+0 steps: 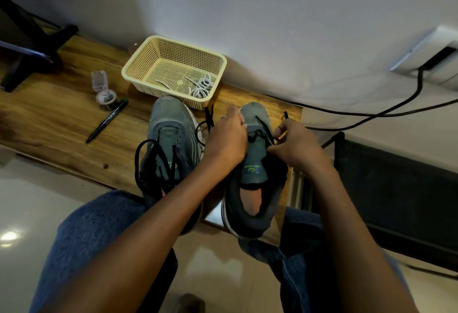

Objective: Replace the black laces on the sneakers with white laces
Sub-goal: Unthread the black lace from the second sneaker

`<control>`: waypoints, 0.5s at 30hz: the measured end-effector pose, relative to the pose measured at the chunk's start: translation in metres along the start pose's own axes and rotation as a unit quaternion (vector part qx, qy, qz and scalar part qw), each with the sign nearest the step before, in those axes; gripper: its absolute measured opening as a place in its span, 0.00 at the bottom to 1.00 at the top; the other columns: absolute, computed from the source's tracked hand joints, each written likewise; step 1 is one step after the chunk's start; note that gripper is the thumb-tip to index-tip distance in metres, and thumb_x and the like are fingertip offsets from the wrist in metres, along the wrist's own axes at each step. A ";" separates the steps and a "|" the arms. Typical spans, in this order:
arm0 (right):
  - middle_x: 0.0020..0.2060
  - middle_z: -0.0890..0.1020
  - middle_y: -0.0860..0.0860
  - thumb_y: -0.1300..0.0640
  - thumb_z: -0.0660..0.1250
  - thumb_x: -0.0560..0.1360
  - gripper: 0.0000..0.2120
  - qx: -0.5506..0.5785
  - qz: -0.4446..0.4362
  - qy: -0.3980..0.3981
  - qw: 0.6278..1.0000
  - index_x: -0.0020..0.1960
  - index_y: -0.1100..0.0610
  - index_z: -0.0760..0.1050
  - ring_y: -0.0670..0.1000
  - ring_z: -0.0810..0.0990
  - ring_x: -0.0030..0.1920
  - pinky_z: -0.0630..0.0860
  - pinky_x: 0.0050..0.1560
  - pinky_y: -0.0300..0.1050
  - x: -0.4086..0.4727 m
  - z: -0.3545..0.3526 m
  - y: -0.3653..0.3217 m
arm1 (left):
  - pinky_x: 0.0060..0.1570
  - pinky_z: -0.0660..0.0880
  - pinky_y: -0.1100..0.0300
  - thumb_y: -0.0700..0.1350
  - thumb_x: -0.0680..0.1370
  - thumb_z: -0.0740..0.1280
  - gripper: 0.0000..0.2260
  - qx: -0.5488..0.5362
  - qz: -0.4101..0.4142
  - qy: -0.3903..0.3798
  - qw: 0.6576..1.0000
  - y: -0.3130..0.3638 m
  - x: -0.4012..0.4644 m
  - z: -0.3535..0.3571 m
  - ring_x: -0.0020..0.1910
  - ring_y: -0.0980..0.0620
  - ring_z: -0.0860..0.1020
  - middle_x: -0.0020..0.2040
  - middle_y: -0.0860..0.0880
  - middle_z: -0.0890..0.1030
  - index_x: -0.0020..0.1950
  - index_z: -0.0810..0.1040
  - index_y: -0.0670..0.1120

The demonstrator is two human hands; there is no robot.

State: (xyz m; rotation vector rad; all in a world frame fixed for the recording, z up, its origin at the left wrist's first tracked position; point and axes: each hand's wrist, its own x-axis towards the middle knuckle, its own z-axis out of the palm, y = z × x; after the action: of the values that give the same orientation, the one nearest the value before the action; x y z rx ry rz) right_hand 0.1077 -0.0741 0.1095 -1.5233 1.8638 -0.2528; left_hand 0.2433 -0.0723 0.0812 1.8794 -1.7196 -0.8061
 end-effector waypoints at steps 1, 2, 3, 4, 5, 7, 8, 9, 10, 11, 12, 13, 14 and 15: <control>0.46 0.79 0.55 0.61 0.71 0.71 0.12 -0.005 -0.002 -0.001 1.000 0.51 0.57 0.72 0.56 0.78 0.47 0.75 0.45 0.49 0.000 0.001 0.000 | 0.45 0.71 0.53 0.44 0.80 0.63 0.07 0.008 0.018 -0.005 1.000 -0.001 -0.001 0.001 0.51 0.45 0.77 0.51 0.46 0.78 0.57 0.70 0.45; 0.46 0.79 0.54 0.61 0.71 0.71 0.11 -0.012 -0.005 -0.002 1.000 0.50 0.56 0.71 0.55 0.78 0.47 0.75 0.44 0.49 0.000 0.002 -0.001 | 0.47 0.73 0.53 0.46 0.79 0.65 0.10 0.024 0.034 -0.010 0.999 -0.001 -0.001 0.003 0.54 0.46 0.77 0.54 0.47 0.78 0.59 0.72 0.47; 0.46 0.78 0.54 0.61 0.71 0.71 0.11 -0.019 -0.009 -0.003 1.000 0.51 0.56 0.71 0.55 0.77 0.47 0.75 0.44 0.48 0.000 0.003 -0.002 | 0.50 0.74 0.53 0.48 0.77 0.67 0.12 0.045 0.047 -0.011 0.998 -0.001 -0.002 0.006 0.56 0.47 0.76 0.56 0.47 0.78 0.60 0.74 0.49; 0.45 0.78 0.54 0.61 0.71 0.71 0.11 -0.026 -0.012 -0.004 1.000 0.51 0.56 0.71 0.55 0.77 0.47 0.74 0.44 0.48 0.000 0.003 -0.002 | 0.51 0.75 0.52 0.50 0.76 0.69 0.13 0.065 0.059 -0.004 0.996 -0.001 -0.002 0.007 0.57 0.47 0.76 0.57 0.48 0.78 0.59 0.76 0.51; 0.45 0.77 0.53 0.61 0.71 0.72 0.11 -0.031 -0.016 -0.005 0.999 0.51 0.55 0.71 0.55 0.77 0.47 0.74 0.43 0.47 -0.001 0.003 -0.003 | 0.51 0.75 0.51 0.51 0.75 0.70 0.12 0.083 0.072 0.008 0.994 -0.001 -0.003 0.009 0.57 0.48 0.76 0.57 0.49 0.79 0.57 0.78 0.52; 0.42 0.76 0.51 0.61 0.71 0.72 0.11 -0.043 -0.025 -0.004 0.999 0.51 0.55 0.71 0.54 0.77 0.47 0.72 0.41 0.46 -0.002 0.003 -0.003 | 0.48 0.76 0.51 0.52 0.75 0.70 0.09 0.102 0.100 0.041 0.989 0.000 -0.003 0.012 0.54 0.48 0.77 0.54 0.50 0.80 0.53 0.81 0.52; 0.42 0.76 0.51 0.61 0.70 0.72 0.11 -0.047 -0.028 -0.004 0.999 0.51 0.55 0.71 0.54 0.77 0.46 0.72 0.41 0.45 -0.002 0.003 -0.003 | 0.46 0.75 0.53 0.52 0.75 0.70 0.08 0.102 0.114 0.057 0.987 0.000 -0.003 0.013 0.52 0.49 0.78 0.53 0.50 0.81 0.52 0.81 0.51; 0.42 0.76 0.51 0.61 0.70 0.72 0.11 -0.047 -0.026 -0.003 0.999 0.51 0.55 0.71 0.54 0.77 0.46 0.71 0.41 0.45 -0.003 0.003 -0.004 | 0.43 0.74 0.55 0.51 0.77 0.68 0.08 0.093 0.121 0.067 0.986 0.001 -0.003 0.014 0.51 0.49 0.78 0.51 0.49 0.81 0.52 0.81 0.50; 0.43 0.76 0.52 0.61 0.70 0.72 0.11 -0.043 -0.022 -0.001 0.999 0.51 0.55 0.71 0.54 0.77 0.46 0.71 0.41 0.45 -0.003 0.003 -0.004 | 0.41 0.72 0.56 0.50 0.78 0.67 0.07 0.073 0.118 0.076 0.987 0.001 -0.003 0.015 0.49 0.48 0.78 0.50 0.48 0.81 0.52 0.80 0.49; 0.43 0.77 0.52 0.61 0.70 0.72 0.11 -0.038 -0.016 0.002 0.999 0.50 0.55 0.71 0.54 0.77 0.45 0.71 0.41 0.45 -0.003 0.002 -0.004 | 0.40 0.70 0.57 0.49 0.79 0.65 0.07 0.042 0.103 0.085 0.990 0.002 -0.003 0.016 0.47 0.48 0.78 0.48 0.48 0.81 0.52 0.79 0.48; 0.43 0.77 0.52 0.61 0.71 0.71 0.11 -0.034 -0.009 0.006 0.999 0.50 0.55 0.71 0.54 0.76 0.45 0.71 0.41 0.44 -0.003 0.001 -0.003 | 0.40 0.70 0.57 0.48 0.80 0.64 0.06 0.000 0.079 0.096 0.992 0.003 -0.003 0.018 0.44 0.48 0.78 0.45 0.47 0.81 0.50 0.77 0.47; 0.43 0.77 0.52 0.61 0.71 0.71 0.11 -0.033 -0.002 0.009 0.999 0.49 0.55 0.71 0.55 0.76 0.46 0.70 0.41 0.44 -0.002 0.000 -0.003 | 0.38 0.69 0.57 0.47 0.80 0.63 0.05 -0.050 0.049 0.109 0.992 0.003 -0.003 0.019 0.41 0.49 0.77 0.42 0.47 0.80 0.48 0.74 0.46; 0.41 0.76 0.52 0.61 0.71 0.71 0.10 -0.033 0.004 0.011 0.999 0.48 0.55 0.71 0.55 0.76 0.46 0.69 0.41 0.44 -0.002 -0.001 -0.003 | 0.36 0.67 0.57 0.45 0.80 0.62 0.05 -0.103 0.011 0.121 0.987 0.004 -0.003 0.021 0.38 0.49 0.75 0.39 0.48 0.77 0.47 0.72 0.45; 0.40 0.75 0.51 0.61 0.71 0.70 0.10 -0.032 0.008 0.011 0.999 0.48 0.55 0.71 0.55 0.76 0.46 0.69 0.41 0.44 -0.002 -0.001 -0.002 | 0.35 0.67 0.56 0.44 0.80 0.61 0.04 -0.148 -0.028 0.131 0.980 0.004 -0.002 0.023 0.37 0.49 0.73 0.37 0.50 0.75 0.47 0.70 0.45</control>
State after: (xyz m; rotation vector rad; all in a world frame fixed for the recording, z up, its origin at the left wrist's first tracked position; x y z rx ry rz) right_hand 0.1087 -0.0732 0.1127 -1.5543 1.9175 -0.2043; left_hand 0.2247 -0.0691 0.0675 1.7481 -1.3136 -0.7518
